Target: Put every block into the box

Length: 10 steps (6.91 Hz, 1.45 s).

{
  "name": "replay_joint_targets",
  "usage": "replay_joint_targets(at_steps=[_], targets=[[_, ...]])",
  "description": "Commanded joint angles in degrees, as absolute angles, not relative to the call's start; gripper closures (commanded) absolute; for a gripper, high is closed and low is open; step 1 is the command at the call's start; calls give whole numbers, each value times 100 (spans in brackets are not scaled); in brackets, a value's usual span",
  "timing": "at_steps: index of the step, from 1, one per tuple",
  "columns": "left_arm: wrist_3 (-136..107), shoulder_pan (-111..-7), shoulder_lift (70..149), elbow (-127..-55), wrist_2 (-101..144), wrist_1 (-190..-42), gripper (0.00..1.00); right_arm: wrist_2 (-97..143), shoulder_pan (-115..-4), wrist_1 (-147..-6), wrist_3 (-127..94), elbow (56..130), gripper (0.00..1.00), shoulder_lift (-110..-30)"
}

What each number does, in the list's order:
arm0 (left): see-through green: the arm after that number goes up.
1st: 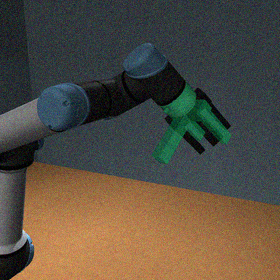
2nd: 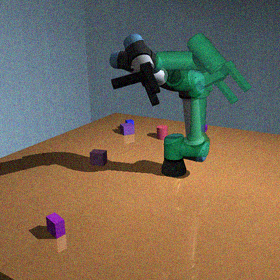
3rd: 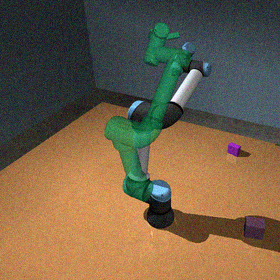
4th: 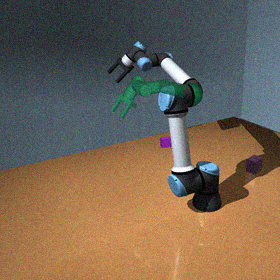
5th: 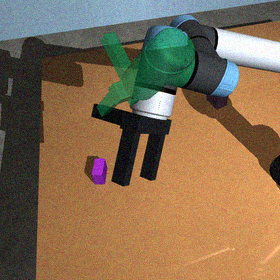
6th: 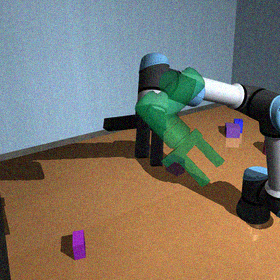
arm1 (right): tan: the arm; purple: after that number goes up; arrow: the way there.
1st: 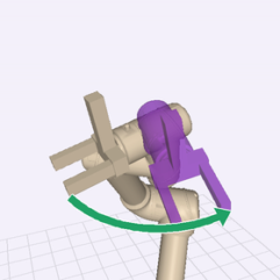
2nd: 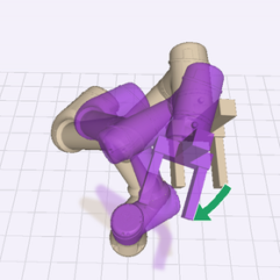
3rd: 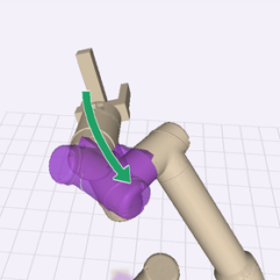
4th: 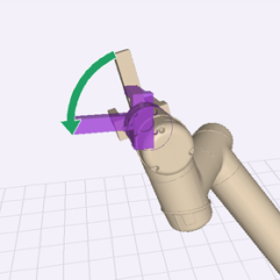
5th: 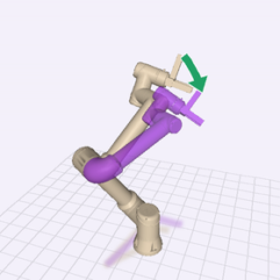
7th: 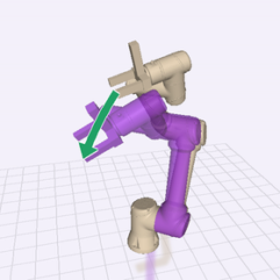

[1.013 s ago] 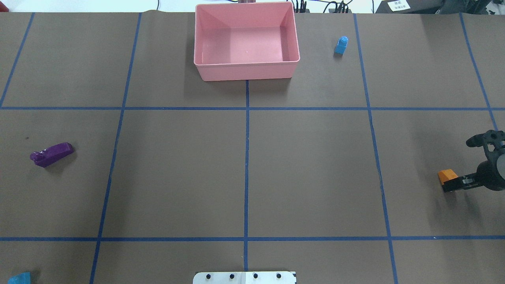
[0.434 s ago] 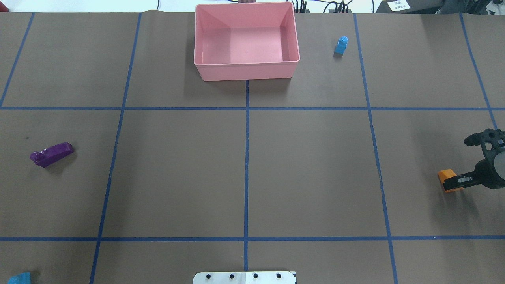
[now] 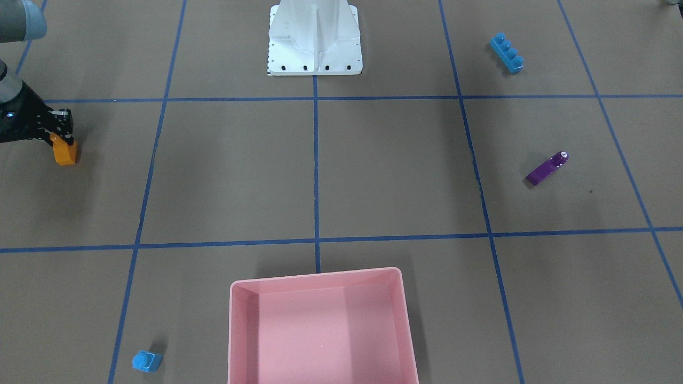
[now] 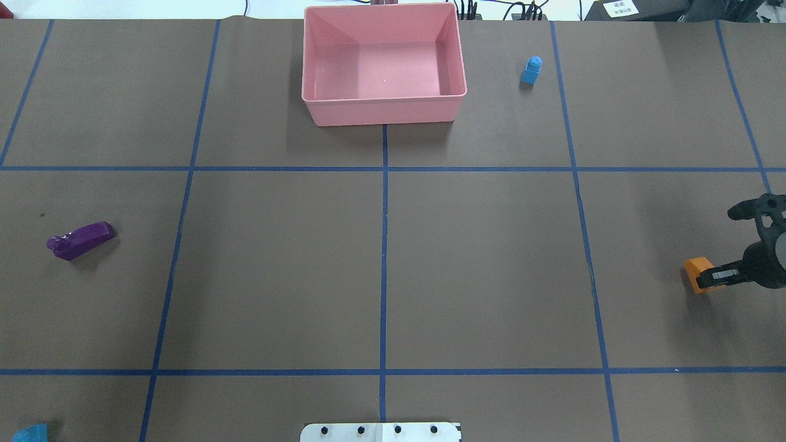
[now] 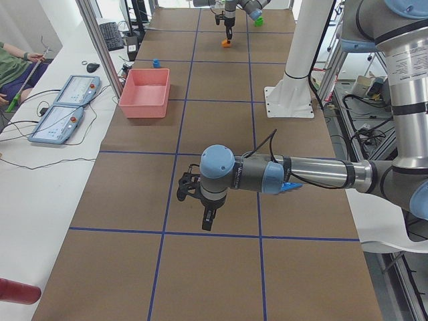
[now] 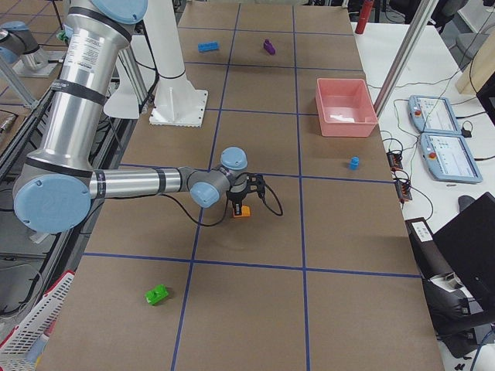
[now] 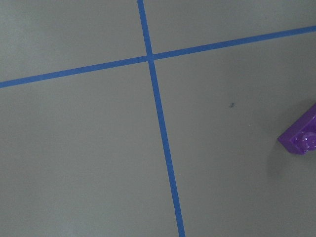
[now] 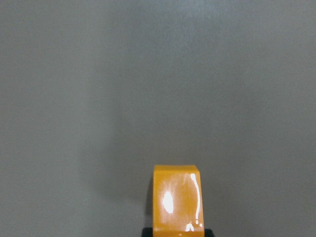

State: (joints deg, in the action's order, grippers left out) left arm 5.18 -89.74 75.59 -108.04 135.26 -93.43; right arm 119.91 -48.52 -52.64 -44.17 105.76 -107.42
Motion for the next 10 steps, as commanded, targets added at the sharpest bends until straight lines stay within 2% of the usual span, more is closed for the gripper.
replay_joint_targets(at_steps=[1,2,3,5,6,8,10], targets=[[519,-8974,7559,-10811,13526,-9343,0,12085,-5272,-5334,-4412,10949,100,-10409],[519,-8974,7559,-10819,13535,-9351,0,12076,-5352,-5378,-4438,10864,100,-9797],[519,-8974,7559,-10819,13535,-9343,0,12067,-5387,-6092,-4447,10794,100,-8956],[527,-8974,7567,-10819,13535,-9352,0,12059,-5519,-8321,-4884,10689,100,-6919],[527,-8965,7576,-10819,13535,-9352,0,12059,-5511,-9028,-5069,10105,100,-5751],[527,-8965,7585,-10819,13535,-9352,0,12032,-5484,-9044,-5273,8000,100,-3859],[536,-8965,7585,-10811,13535,-9352,0,11919,-5484,-8582,-5229,6013,100,-2572]])
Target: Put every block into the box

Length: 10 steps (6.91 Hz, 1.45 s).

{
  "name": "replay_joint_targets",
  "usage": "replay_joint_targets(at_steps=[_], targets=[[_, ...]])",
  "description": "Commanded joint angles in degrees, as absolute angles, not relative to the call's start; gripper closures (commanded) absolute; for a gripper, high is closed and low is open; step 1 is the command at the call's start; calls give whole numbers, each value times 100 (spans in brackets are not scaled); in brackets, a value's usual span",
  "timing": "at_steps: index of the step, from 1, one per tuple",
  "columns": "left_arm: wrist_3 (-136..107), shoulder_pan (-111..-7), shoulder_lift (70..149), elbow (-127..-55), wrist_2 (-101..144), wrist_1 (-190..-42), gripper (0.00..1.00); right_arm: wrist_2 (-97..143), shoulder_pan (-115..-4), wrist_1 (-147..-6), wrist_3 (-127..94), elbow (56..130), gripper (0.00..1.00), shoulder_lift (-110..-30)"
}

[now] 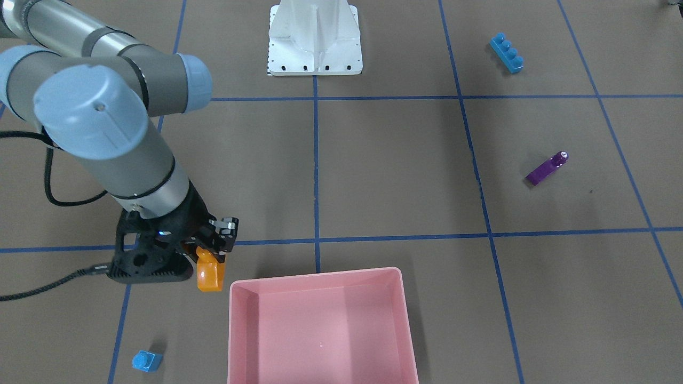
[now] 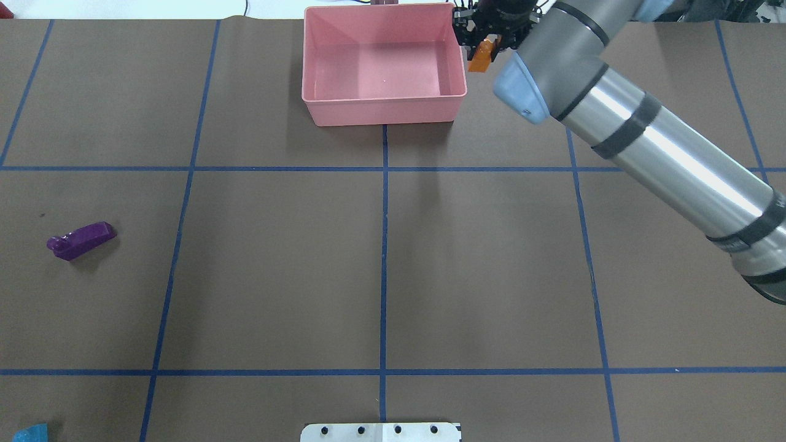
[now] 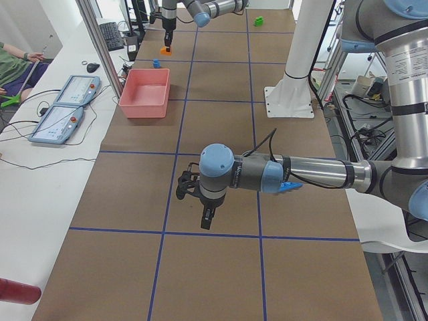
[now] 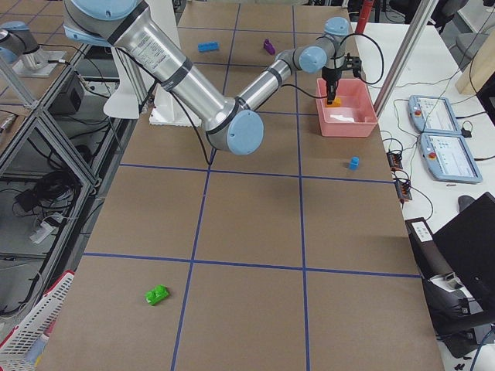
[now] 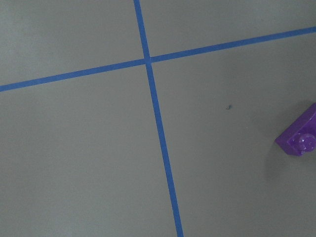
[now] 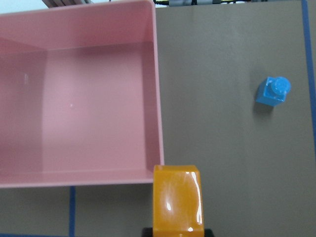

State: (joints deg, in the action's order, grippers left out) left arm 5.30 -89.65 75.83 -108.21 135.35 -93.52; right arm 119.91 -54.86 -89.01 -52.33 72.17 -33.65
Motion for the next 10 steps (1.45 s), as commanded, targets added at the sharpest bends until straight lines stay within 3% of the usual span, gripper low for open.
replay_joint_targets(at_steps=[1,4,7,9,10], targets=[[536,-8965,7585,-10811,13535,-9352,0,11909,-5467,-7725,-5247,5133,100,-2349],[519,-8965,7576,-10863,13544,-9360,0,11497,-5265,-6187,-5256,3004,100,-1793],[519,-8965,7576,-10854,13667,-9360,0,11452,-5168,-6108,-5256,2856,100,-1784],[519,-8965,7576,-10854,13667,-9360,0,11452,-5142,-6100,-5256,2856,1,-1775],[519,-8965,7576,-10854,13667,-9360,0,11452,-5133,-6091,-5256,2856,0,-1767]])
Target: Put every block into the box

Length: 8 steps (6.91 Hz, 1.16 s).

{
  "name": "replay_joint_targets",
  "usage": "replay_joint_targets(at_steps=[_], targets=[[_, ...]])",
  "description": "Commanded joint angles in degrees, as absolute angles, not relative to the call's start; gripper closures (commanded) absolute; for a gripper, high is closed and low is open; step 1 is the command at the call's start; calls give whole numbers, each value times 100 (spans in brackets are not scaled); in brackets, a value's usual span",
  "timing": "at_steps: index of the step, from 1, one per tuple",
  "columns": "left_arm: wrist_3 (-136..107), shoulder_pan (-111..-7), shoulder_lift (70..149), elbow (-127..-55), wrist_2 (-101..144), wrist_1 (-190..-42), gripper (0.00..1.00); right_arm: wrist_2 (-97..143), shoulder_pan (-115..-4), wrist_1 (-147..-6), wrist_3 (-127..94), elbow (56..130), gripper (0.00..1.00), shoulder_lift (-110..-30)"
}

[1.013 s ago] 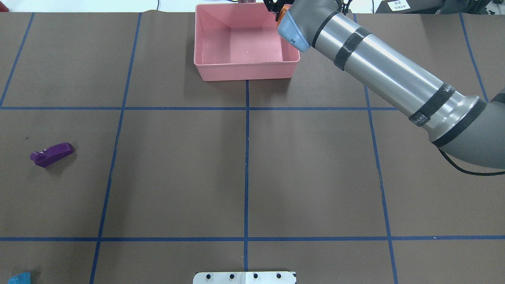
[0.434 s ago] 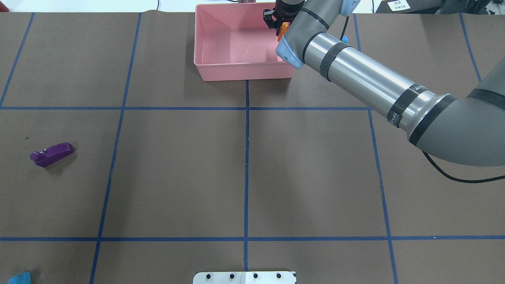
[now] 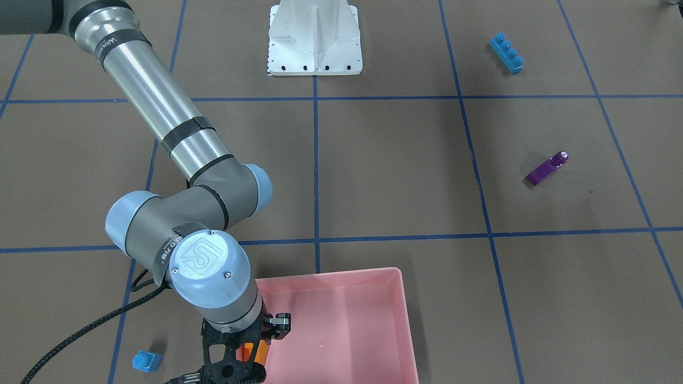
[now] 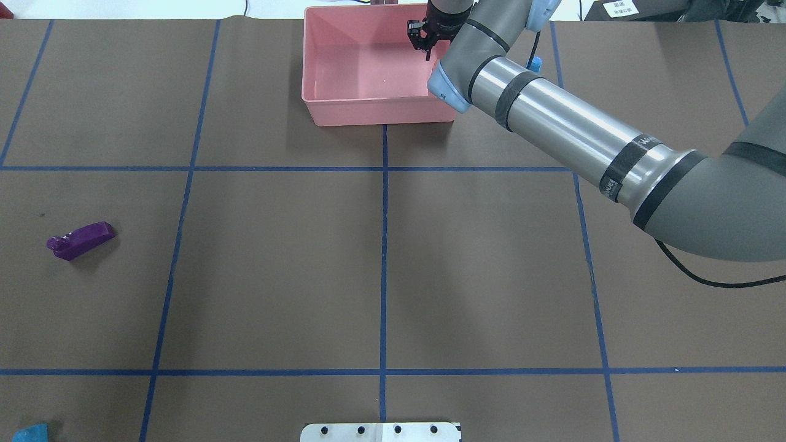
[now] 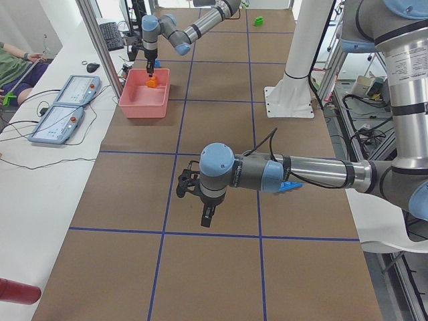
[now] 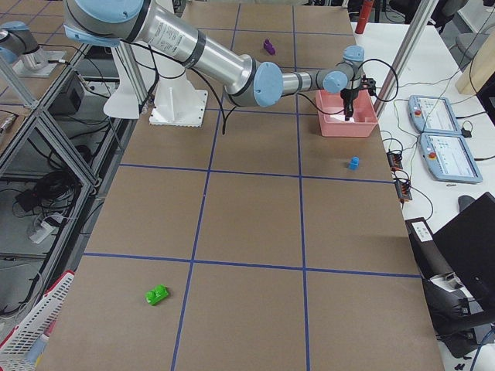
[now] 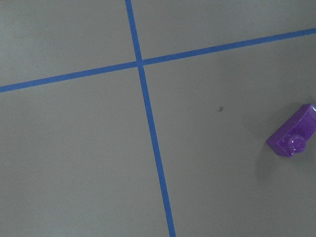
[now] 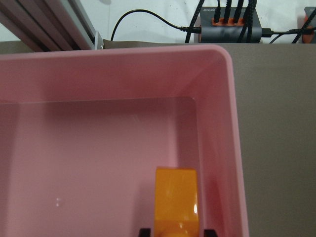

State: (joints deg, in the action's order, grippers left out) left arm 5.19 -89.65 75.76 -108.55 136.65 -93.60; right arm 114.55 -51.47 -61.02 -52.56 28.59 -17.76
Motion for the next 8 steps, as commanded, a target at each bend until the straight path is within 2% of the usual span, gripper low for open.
replay_joint_targets(at_steps=[1,3,4,6,8], targets=[[519,-8965,7576,-10854,13667,-9360,0,11452,-5133,-6100,-5256,2856,0,-1697],[510,-8947,7951,-10828,13667,-9534,0,11478,-5229,-6300,-5291,2944,0,-1513],[197,-8930,8267,-10811,13676,-9606,0,11522,-5316,-6833,-5274,3423,0,-1494],[44,-8869,8236,-10811,13710,-10287,0,12012,-5650,-8316,-4863,4547,0,-1599],[-8,-7978,8208,-10828,13834,-10626,0,12076,-5800,-9548,-4144,6266,0,-2491]])
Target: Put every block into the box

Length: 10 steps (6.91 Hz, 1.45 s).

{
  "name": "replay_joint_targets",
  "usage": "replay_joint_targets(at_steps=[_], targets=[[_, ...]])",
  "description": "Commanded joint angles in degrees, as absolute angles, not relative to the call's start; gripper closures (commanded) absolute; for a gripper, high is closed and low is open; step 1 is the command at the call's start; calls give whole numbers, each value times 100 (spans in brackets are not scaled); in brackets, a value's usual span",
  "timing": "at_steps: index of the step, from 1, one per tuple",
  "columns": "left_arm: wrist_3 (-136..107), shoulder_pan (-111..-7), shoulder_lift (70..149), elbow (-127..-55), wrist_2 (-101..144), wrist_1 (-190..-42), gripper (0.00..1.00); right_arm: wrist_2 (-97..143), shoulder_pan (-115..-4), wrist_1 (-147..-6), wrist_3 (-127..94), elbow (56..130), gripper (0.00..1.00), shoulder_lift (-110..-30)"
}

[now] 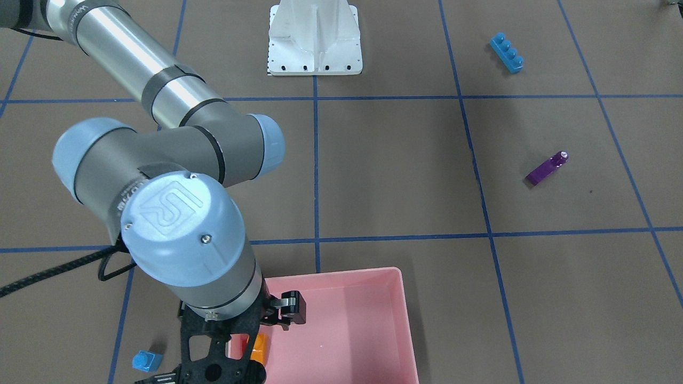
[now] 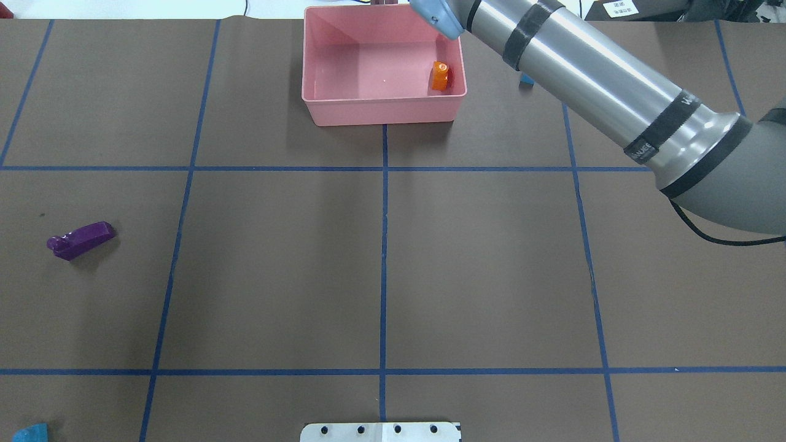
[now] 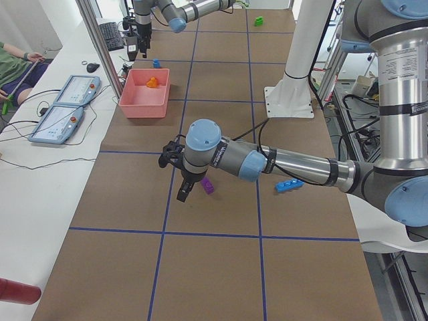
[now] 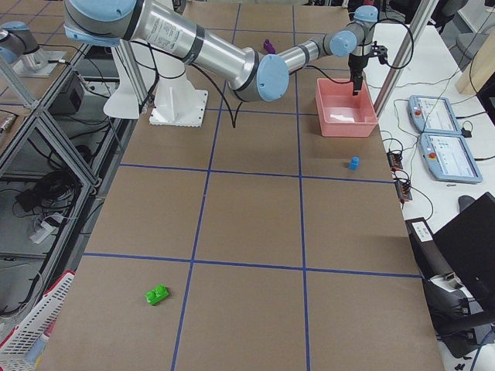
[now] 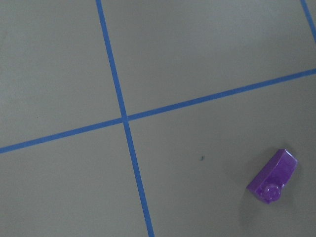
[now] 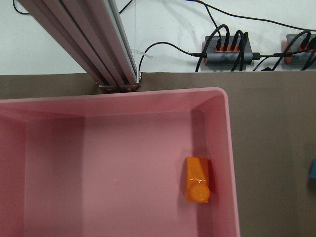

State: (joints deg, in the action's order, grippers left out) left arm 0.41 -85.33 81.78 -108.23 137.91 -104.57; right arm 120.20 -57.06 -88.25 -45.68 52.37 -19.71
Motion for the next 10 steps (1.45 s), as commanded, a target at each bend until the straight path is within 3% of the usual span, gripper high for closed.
replay_joint_targets(at_steps=[1,3,5,7,10], targets=[[-9,-7415,8244,-10828,13817,-10704,0,12076,-5844,-9858,-4044,7276,0,-3192],[-18,-6579,8227,-10811,13084,-10783,0,12085,-5836,-9861,-3947,9113,0,-4948],[17,-5787,8270,-10619,12281,-10819,0,12085,-5845,-9861,-3604,10331,0,-6243],[18,-5328,8506,-10294,11989,-10819,0,12076,-5845,-9809,-3604,10687,0,-6705],[149,-5107,8675,-9862,11988,-10819,0,12076,-5827,-9809,-3612,10696,0,-6706]])
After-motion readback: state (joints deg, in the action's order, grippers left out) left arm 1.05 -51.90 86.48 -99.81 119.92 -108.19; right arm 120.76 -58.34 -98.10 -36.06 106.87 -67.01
